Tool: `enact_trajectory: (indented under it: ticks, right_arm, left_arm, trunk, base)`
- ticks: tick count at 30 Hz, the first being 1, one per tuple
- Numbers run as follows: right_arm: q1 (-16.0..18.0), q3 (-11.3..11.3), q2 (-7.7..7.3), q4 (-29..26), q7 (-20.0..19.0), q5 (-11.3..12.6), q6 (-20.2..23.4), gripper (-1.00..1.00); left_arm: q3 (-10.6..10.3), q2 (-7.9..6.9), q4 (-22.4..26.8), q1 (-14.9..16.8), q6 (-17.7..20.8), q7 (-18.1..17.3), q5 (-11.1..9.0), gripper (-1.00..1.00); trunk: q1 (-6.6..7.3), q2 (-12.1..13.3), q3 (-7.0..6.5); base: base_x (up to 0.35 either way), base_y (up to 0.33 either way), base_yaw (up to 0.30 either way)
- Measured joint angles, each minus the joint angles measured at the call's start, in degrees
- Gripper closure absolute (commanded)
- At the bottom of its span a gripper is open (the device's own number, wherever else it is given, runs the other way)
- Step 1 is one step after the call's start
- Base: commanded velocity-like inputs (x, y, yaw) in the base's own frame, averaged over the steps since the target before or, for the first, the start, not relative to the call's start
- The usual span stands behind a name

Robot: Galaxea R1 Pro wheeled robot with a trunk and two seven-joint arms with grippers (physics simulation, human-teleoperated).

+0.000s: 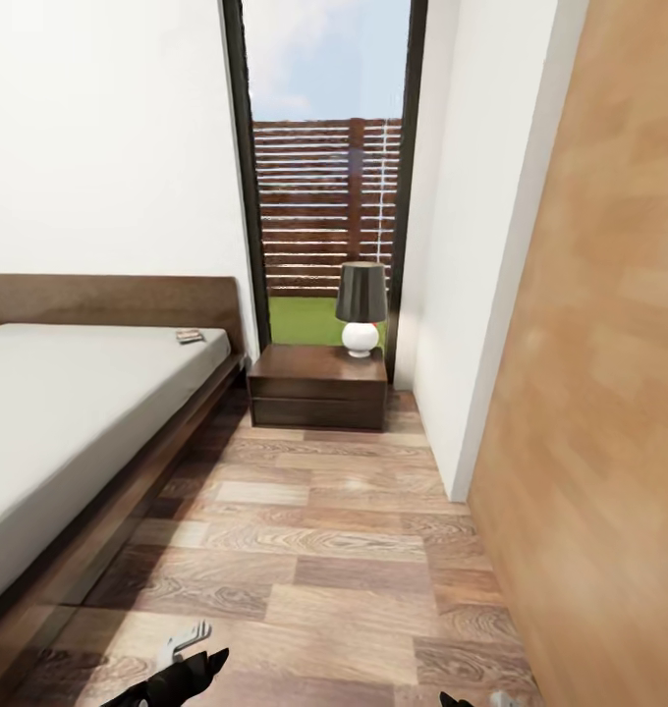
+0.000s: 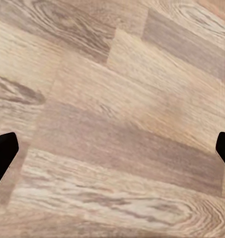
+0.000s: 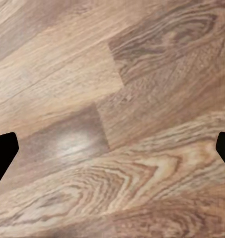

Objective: In the bedroom, move the book from the bed onto either nightstand, and place the two sandals side by side next to the bed.

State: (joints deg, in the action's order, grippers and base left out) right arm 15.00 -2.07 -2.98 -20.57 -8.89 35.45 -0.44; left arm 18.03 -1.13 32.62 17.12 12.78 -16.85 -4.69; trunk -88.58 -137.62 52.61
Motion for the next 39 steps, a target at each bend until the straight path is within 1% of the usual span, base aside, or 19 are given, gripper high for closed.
enact_trajectory:
  ticks: [39]
  right_arm:
    - [0.0, -0.1, -0.03, 0.2, -0.1, -0.2, 0.0, -1.00]
  left_arm:
    - [0.0, 0.03, 0.0, 0.0, 0.0, -0.2, 0.0, -1.00]
  trunk:
    - [0.00, 0.0, 0.00]
  base:
    - [0.338, -0.001, 0.000]
